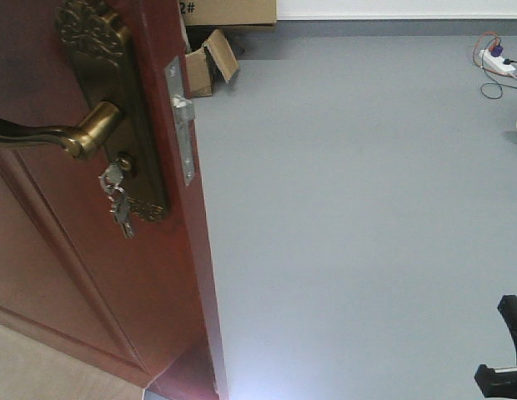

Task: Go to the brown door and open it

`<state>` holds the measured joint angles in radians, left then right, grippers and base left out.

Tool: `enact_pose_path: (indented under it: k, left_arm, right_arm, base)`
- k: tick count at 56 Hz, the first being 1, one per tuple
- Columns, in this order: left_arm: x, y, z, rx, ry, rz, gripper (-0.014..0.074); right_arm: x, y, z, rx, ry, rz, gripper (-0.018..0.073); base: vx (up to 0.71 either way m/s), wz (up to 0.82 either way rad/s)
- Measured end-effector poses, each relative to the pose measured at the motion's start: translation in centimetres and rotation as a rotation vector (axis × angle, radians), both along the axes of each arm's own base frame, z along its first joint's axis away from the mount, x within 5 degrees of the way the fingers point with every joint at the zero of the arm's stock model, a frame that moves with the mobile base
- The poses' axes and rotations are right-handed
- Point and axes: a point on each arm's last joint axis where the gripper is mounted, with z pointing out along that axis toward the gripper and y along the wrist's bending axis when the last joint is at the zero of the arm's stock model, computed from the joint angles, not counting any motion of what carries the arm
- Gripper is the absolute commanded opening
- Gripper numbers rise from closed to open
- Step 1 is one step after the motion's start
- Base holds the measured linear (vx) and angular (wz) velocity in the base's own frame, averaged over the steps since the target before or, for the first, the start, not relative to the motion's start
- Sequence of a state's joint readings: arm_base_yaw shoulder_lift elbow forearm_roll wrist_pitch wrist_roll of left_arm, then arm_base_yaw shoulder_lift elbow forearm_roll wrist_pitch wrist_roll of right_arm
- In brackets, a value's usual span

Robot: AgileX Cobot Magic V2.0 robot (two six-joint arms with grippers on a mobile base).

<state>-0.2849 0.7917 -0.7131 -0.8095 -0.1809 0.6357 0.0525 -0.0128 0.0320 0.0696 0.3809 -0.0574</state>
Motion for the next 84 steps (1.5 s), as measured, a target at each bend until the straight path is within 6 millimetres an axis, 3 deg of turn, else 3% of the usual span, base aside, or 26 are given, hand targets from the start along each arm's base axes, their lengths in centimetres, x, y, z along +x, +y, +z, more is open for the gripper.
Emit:
enact_pose_path:
  k: [84]
  left_arm:
    - [0.10, -0.05, -0.09, 0.003, 0.006, -0.002, -0.0006]
  right_arm:
    - [0.00, 0.00, 0.00, 0.000, 0.000, 0.000, 0.0000]
  base:
    - [0.13, 0.03]
